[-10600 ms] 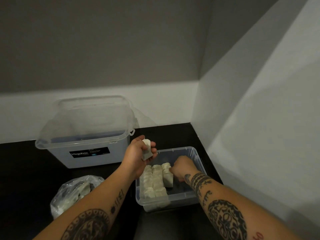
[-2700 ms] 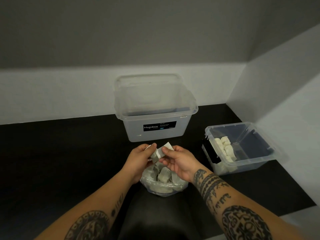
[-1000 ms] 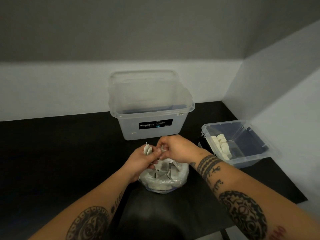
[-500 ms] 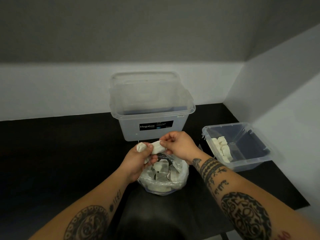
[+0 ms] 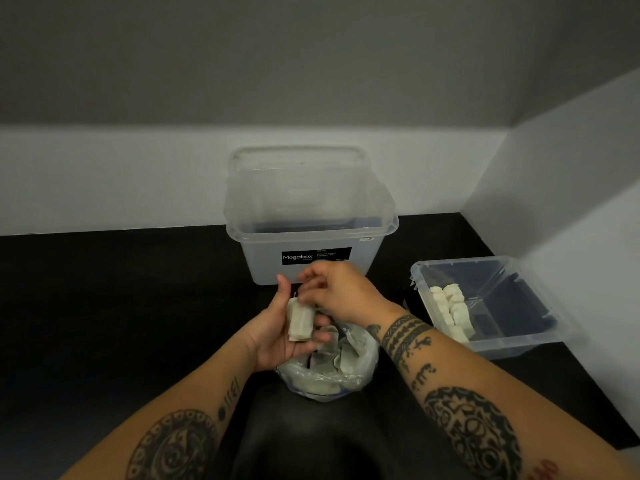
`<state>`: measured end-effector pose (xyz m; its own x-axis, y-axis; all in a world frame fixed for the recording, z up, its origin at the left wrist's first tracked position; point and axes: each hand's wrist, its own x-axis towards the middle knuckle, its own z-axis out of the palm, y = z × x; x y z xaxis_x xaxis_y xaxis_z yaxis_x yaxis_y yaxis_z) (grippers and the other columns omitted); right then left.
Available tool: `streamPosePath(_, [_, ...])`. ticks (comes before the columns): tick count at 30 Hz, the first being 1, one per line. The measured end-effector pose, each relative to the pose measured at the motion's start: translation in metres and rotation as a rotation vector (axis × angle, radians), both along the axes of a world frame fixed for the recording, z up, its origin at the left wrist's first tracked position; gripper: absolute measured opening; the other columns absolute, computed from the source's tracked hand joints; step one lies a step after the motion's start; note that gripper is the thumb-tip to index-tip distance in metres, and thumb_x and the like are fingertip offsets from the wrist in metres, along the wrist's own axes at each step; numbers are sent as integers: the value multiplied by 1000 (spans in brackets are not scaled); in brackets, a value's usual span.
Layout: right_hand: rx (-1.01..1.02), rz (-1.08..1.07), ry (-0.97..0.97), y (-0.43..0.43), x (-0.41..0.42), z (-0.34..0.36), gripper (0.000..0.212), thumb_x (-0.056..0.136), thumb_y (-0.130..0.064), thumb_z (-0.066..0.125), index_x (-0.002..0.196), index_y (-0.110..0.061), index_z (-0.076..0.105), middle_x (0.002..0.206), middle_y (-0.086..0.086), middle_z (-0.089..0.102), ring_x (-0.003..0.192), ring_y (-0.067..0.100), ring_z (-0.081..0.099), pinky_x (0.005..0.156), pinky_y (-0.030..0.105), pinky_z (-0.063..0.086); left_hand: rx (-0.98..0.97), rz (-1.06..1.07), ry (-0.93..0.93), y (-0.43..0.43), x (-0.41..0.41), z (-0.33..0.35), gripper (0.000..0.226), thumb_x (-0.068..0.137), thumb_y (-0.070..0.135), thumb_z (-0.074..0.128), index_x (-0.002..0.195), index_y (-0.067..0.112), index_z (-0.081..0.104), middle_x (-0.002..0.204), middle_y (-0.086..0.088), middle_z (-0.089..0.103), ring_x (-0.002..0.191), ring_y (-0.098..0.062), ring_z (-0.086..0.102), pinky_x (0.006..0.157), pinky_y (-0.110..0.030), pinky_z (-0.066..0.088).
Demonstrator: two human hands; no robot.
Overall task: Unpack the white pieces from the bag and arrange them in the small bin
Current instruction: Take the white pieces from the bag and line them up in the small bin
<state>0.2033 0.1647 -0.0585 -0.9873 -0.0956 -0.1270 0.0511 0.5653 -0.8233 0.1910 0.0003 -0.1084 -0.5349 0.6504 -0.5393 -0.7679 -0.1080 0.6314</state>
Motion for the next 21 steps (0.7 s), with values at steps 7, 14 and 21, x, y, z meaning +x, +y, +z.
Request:
streamPosePath(7, [309,30,-101,12,9,-46,14,98,-27,64,104,-18,73,97,-2,71,74,7,68,68,24,54,-92,398,100,-13,-10,-9,56,80,48,71,127,18,61,77,-1,62,67,-15,62,45,-20,47])
streamPosePath(14, [868,223,-100,-8,19,-91,32,97,-14,59,129,-11,61,127,9,64,115,24,62,99,35,50,-228,317,215,-10,-2,-24,27,91,30,71,117,23,68,85,-5,68,93,-25,72,93,-46,58])
streamPosePath(21, [690,149,-189,-1,20,-77,29,92,-24,67,121,-23,68,119,0,67,108,19,64,93,34,54,-273,354,267,-11,0,-21,24,96,28,69,118,21,68,83,-5,68,90,-25,70,84,-41,60])
